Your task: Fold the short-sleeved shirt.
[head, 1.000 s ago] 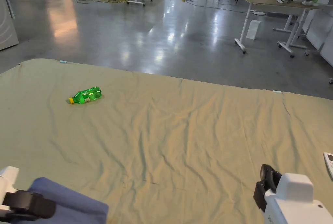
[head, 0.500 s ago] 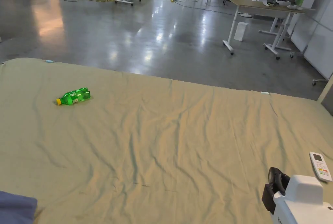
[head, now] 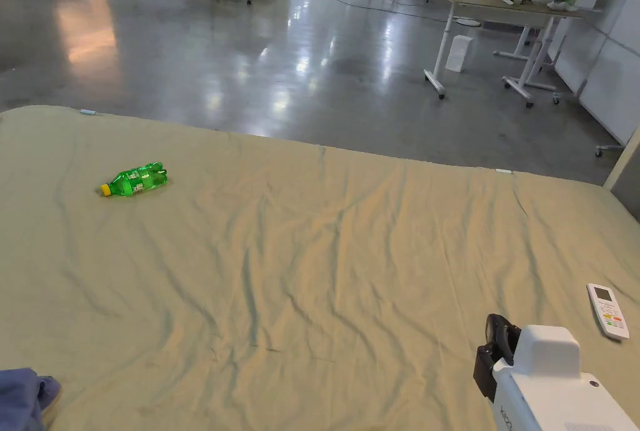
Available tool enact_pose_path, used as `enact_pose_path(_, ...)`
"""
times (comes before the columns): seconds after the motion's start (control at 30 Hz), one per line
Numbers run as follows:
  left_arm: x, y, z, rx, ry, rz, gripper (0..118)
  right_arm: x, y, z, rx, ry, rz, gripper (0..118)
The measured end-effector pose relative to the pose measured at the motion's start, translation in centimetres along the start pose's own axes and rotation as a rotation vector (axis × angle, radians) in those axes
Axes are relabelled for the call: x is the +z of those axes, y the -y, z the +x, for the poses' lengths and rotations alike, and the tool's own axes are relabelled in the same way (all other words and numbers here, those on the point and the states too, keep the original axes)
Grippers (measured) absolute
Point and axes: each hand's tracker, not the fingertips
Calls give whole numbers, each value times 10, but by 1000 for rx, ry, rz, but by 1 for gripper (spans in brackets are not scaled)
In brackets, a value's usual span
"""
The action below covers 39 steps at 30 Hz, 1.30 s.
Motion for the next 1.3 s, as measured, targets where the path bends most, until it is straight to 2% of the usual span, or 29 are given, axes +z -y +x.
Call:
enact_pose_path(0.1,18,4,36,3,88,123,68,-4,0,-1,-2,2,7,0)
enact_pose_path(0.23,66,24,117,-32,221,290,68,-8,-1,-6,-22,-2,12,0)
enact_pose_path(0.37,104,41,190,-3,303,444,67,-18,1,-9,-35,6,25,0)
enact_pose_path(0.57,140,52,266,-74,272,650,67,-19,1,-11,-50,23,34,0)
enact_pose_path(0.73,156,58,298,-101,289,722,61,-21,3,-12,-58,31,42,0)
enact_pose_path(0.77,159,58,304,-102,288,722,58,-21,3,-12,-61,32,43,0)
enact_pose_path(0.8,167,60,307,-104,295,730,49,-22,3,-12,-64,33,45,0)
enact_pose_path(0.83,169,60,311,-104,297,733,38,-21,5,-13,-65,33,49,0)
enact_pose_path(0.87,170,60,315,-103,297,732,21,-21,5,-13,-66,36,53,0)
enact_pose_path(0.93,172,63,317,-102,304,727,16,-21,6,-14,-69,37,57,0)
enact_pose_path(0.97,173,64,318,-101,319,728,6,-20,6,-14,-70,37,59,0)
enact_pose_path(1.3,175,71,318,-45,298,728,2,-16,7,-19,-78,32,81,0)
